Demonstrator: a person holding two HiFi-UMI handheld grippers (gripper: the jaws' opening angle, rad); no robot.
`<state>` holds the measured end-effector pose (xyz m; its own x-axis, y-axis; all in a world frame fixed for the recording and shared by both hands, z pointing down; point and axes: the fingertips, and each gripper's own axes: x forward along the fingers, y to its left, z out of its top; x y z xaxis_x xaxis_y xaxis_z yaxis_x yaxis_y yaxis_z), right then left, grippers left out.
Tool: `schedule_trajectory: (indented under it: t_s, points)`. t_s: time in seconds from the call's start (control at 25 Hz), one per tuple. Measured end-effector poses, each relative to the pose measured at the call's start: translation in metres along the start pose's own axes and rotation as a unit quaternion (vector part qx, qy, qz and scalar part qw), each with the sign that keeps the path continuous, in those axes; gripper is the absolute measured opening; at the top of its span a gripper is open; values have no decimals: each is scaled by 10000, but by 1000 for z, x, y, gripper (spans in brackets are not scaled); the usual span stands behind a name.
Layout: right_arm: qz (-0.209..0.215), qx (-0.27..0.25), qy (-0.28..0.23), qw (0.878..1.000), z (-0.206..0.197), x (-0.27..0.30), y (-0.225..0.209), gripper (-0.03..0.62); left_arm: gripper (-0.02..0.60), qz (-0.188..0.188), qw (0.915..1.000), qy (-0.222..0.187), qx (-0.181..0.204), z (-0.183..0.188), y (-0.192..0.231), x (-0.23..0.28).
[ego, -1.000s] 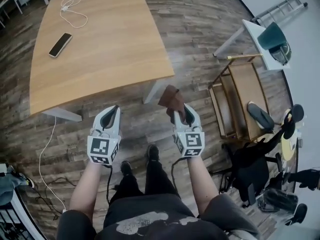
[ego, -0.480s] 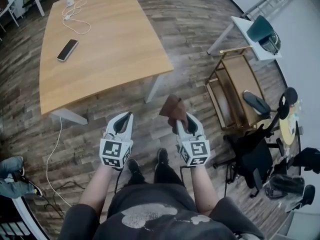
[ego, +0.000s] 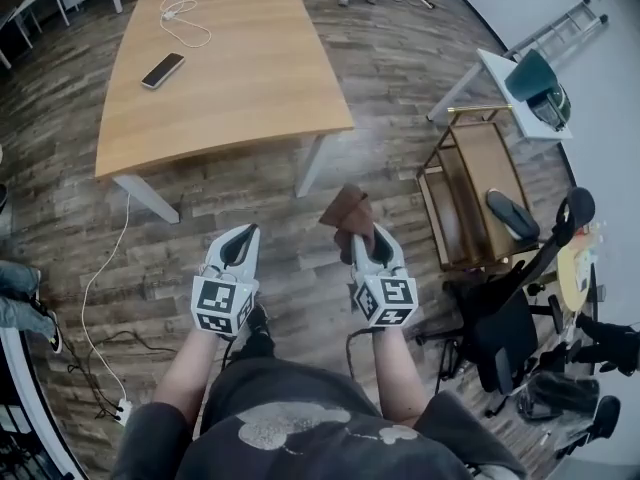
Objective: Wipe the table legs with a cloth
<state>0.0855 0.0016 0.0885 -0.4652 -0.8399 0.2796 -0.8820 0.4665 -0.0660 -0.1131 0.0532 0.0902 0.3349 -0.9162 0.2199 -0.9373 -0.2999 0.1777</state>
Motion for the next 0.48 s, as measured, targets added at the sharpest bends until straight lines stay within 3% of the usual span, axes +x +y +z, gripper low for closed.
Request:
schedule_trajectory:
  t_s: [0.48]
  points:
    - [484,-68,-149,9987,-28,-161,-18,84,18,262,9995,-150,-27,-29,-134,-92]
